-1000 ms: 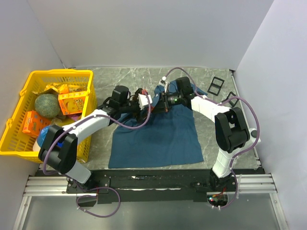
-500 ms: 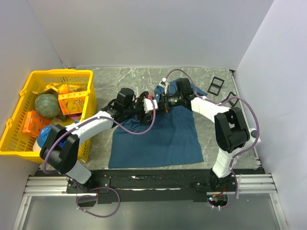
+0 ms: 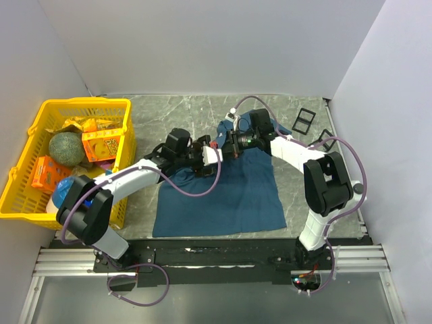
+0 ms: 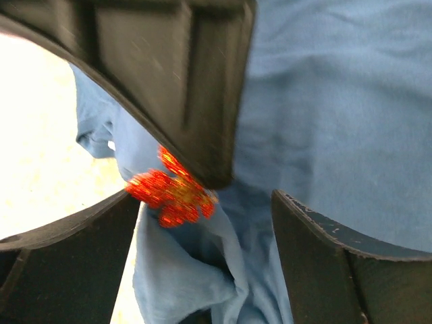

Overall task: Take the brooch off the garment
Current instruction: Remove the brooch from the clothes.

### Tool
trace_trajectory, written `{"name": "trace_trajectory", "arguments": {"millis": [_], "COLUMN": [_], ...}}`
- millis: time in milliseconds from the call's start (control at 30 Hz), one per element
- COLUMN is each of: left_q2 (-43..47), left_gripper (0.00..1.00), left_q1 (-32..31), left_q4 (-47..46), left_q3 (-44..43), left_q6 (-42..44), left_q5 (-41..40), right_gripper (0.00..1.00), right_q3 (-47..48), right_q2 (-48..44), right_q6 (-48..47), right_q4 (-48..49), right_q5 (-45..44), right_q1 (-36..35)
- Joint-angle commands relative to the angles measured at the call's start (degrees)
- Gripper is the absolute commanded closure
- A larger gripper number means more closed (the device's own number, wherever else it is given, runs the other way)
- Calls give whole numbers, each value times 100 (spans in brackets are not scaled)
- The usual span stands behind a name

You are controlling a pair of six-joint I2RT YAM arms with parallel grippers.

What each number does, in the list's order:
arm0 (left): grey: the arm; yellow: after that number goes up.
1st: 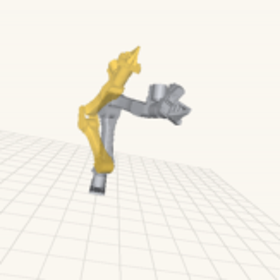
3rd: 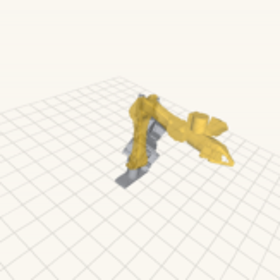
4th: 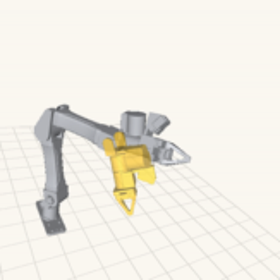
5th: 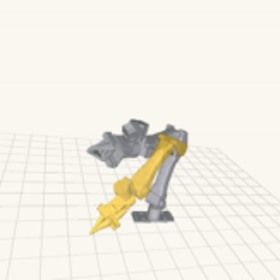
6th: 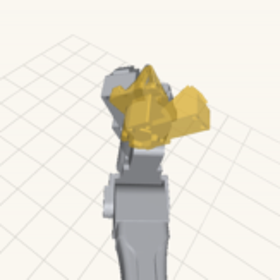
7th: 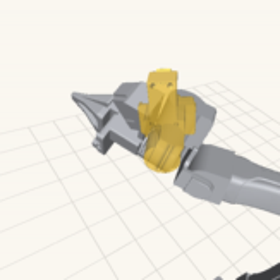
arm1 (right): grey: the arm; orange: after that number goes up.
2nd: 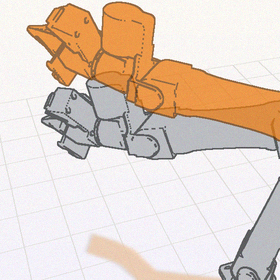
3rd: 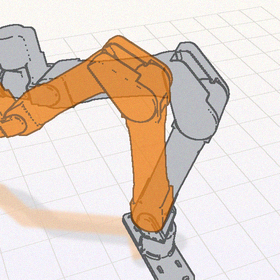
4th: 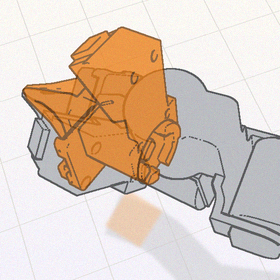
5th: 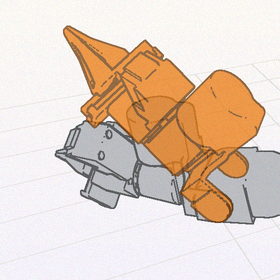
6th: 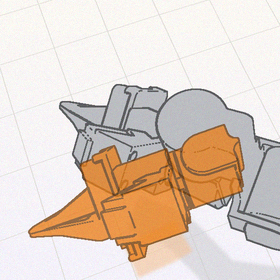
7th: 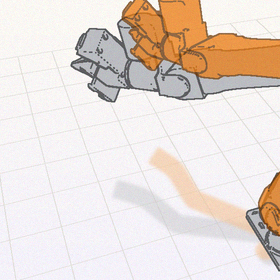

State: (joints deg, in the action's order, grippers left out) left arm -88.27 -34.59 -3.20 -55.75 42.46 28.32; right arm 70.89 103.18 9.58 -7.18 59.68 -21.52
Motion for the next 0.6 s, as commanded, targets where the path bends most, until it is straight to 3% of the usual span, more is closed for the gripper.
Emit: {"name": "trace_trajectory", "arguments": {"millis": [0,333,567], "left_q2": [161,117,11], "left_gripper": [18,19,40], "left_q1": [-48,-144,-268], "left_q4": [-119,-225,-242], "left_q3": [108,-68,-121], "left_q6": [298,70,44], "left_q5": [-45,-168,-388], "right_gripper": [100,100,100], "right_q3": [3,-23,-58], "right_q2": [-386,-360,-421], "right_q6": [131,140,228], "right_q4": [252,269,331], "right_q5": [377,413,492], "right_q1": [51,42,42]}}
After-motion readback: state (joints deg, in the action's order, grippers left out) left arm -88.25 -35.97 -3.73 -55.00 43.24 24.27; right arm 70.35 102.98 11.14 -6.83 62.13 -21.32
